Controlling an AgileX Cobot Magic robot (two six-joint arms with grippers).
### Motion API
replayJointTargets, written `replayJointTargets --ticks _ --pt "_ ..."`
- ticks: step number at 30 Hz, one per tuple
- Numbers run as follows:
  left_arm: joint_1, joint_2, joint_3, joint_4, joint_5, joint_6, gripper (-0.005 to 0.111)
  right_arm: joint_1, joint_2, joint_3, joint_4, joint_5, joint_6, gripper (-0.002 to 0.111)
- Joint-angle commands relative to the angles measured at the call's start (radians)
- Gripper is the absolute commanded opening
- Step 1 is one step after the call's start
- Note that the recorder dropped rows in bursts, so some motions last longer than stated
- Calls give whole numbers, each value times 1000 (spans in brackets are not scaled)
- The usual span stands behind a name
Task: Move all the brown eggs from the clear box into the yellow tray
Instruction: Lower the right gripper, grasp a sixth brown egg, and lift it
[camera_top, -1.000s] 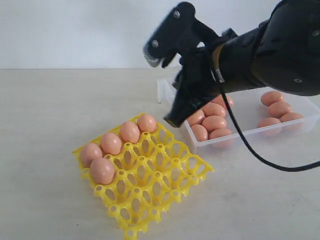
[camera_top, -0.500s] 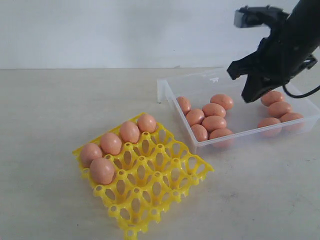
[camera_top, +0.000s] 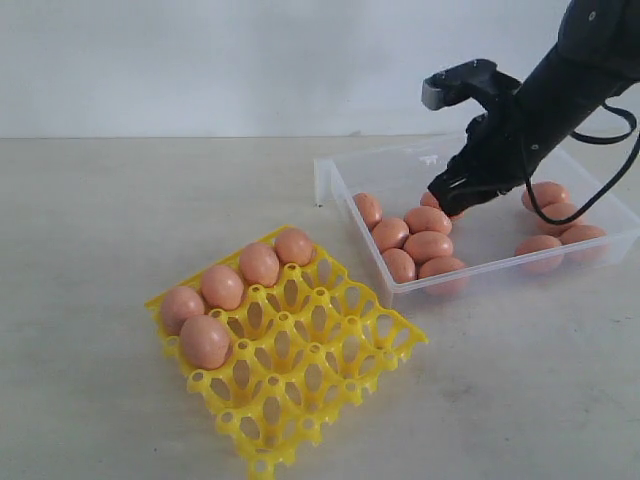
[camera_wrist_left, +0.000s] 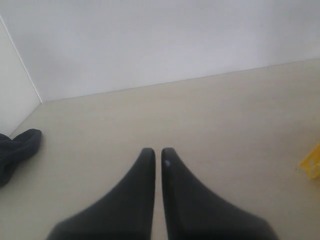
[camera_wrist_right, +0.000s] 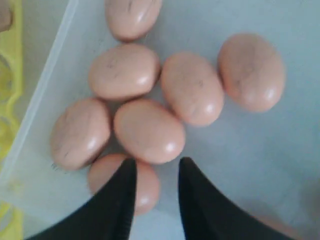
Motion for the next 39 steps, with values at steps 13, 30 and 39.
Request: replayJointTargets --ticks 13,30,39 --pt "-5 -3 3 -2 -13 -3 4 -7 201 -161 -3 -315 -14 49" --pt "-5 -3 3 -2 -13 -3 4 -11 301 -248 -70 -198 -13 49" --pt "-5 -3 3 -2 -15 -3 4 -11 353 -248 -97 -207 18 49"
